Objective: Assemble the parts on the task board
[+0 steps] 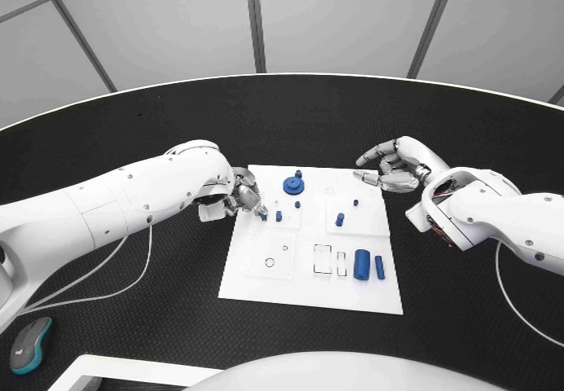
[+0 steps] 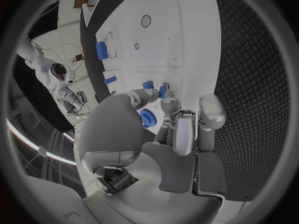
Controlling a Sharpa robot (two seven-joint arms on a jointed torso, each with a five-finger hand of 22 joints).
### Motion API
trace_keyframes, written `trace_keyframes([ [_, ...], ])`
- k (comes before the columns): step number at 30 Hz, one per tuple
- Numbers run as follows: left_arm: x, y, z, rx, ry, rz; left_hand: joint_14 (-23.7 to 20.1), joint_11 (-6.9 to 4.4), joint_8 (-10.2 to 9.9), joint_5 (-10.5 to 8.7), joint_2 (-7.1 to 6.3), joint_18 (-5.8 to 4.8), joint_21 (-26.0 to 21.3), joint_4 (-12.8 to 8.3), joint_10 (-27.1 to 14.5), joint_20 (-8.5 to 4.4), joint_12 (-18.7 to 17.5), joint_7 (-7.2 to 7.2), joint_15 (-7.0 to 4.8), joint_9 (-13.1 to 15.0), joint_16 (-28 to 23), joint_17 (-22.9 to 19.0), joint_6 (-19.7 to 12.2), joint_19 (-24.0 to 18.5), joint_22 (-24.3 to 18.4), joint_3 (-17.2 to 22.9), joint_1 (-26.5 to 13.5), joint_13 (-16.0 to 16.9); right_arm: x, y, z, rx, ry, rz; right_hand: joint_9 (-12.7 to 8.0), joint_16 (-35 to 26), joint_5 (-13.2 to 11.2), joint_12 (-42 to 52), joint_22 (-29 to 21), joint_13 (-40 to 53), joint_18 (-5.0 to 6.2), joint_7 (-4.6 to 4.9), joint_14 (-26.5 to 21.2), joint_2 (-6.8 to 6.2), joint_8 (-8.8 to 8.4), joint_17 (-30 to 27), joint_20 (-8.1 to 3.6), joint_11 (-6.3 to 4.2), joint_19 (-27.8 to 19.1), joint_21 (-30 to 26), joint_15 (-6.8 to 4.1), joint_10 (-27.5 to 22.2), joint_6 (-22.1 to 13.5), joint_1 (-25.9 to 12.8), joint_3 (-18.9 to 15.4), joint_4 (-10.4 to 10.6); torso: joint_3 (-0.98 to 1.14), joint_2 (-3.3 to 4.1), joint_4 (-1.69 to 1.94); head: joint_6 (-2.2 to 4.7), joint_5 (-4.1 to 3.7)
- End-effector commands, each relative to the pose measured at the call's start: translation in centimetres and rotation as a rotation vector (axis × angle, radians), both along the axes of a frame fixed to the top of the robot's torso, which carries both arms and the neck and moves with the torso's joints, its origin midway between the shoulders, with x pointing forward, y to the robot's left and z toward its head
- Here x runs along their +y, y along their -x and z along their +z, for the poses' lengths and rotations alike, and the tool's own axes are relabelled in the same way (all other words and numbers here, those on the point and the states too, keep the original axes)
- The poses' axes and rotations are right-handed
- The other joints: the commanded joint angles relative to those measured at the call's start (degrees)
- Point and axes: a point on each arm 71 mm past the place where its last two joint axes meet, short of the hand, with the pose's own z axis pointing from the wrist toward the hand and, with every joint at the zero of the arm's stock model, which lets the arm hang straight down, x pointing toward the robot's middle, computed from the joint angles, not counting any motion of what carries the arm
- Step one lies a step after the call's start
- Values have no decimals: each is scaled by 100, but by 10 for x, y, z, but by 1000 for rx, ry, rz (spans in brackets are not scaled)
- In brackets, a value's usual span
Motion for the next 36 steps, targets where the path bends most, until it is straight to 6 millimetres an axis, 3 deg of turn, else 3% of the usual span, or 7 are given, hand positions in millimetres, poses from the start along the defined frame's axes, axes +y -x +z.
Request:
trace_keyframes([
  [1, 0, 0, 0, 3, -2, -3, 420, -2, 20, 11, 22, -43, 19, -783, 52, -9, 27, 3, -34, 10, 22, 846, 25, 19, -5, 779, 17, 9, 0, 0, 0, 0, 0, 0, -8, -11, 20, 3, 741, 806, 72, 4, 536, 21, 18, 1235, -51, -19, 260, -39, -54, -12, 17, -50, -8, 31, 1, -1, 0, 1, -1],
  [36, -2, -1, -1, 16, -17, -13, 425, -4, 21, 0, 6, -49, 32, -832, 51, -11, 14, 2, -35, -3, 28, 861, 41, 28, 20, 795, 27, -15, 0, 1, 0, 1, -1, 2, -10, -9, 25, 10, 742, 813, 72, 2, 537, 26, 23, 1238, -54, -21, 262, -40, -56, -5, 20, -43, -11, 34, 3, 4, -1, -44, -15],
])
